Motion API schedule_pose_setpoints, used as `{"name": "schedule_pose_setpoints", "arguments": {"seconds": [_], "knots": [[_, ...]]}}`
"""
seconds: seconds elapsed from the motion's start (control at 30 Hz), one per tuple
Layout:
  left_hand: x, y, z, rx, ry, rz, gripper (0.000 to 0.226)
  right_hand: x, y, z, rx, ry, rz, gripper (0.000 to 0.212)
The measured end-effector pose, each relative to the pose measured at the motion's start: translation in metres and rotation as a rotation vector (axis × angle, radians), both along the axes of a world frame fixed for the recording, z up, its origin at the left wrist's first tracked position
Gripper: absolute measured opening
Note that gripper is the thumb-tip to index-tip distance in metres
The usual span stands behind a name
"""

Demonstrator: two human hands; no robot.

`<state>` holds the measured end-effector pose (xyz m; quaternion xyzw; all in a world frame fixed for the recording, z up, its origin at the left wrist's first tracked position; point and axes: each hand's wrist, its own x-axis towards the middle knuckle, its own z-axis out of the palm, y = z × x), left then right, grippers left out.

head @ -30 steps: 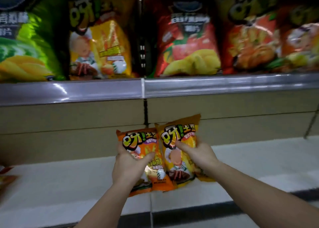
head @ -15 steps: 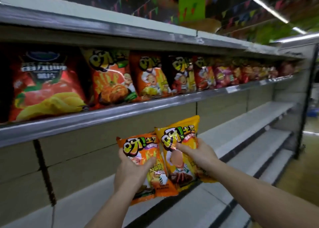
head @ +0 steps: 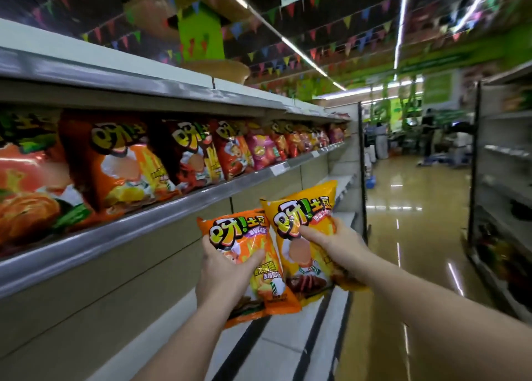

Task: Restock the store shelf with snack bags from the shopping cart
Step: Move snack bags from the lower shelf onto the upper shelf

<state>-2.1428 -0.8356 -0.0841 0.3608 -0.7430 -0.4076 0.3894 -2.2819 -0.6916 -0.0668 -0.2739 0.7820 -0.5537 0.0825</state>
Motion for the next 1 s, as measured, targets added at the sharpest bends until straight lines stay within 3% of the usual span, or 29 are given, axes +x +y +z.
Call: {"name": "schedule_pose_setpoints", "arguments": {"seconds": [0.1,0.17,0.23,0.37,0.5,0.7,1.0], "knots": [[-0.019,-0.001,0.009,-0.027,0.003,-0.082,0.114,-0.011,0.008,0.005,-0.026,-0.006,-0.089,0.107],[-0.03,0.0,0.013,-0.044,0.001,-0.136,0.122,-0.022,0.014,0.004,-0.043,-0.005,-0.127,0.109],[-0.042,0.0,0.016,-0.052,-0.007,-0.19,0.123,-0.024,0.022,0.009,-0.052,-0.026,-0.162,0.099],[-0.071,0.0,0.018,-0.095,-0.018,-0.268,0.114,-0.036,0.036,0.013,-0.114,-0.049,-0.193,0.053],[-0.103,0.001,0.022,-0.134,-0.018,-0.313,0.116,-0.056,0.044,0.019,-0.175,-0.036,-0.198,0.042],[-0.164,0.012,0.027,-0.148,0.018,-0.343,0.111,-0.109,0.056,0.025,-0.23,-0.022,-0.239,0.061],[-0.309,0.025,0.027,-0.151,0.041,-0.336,0.106,-0.26,0.064,0.02,-0.206,0.006,-0.237,0.083]]}}
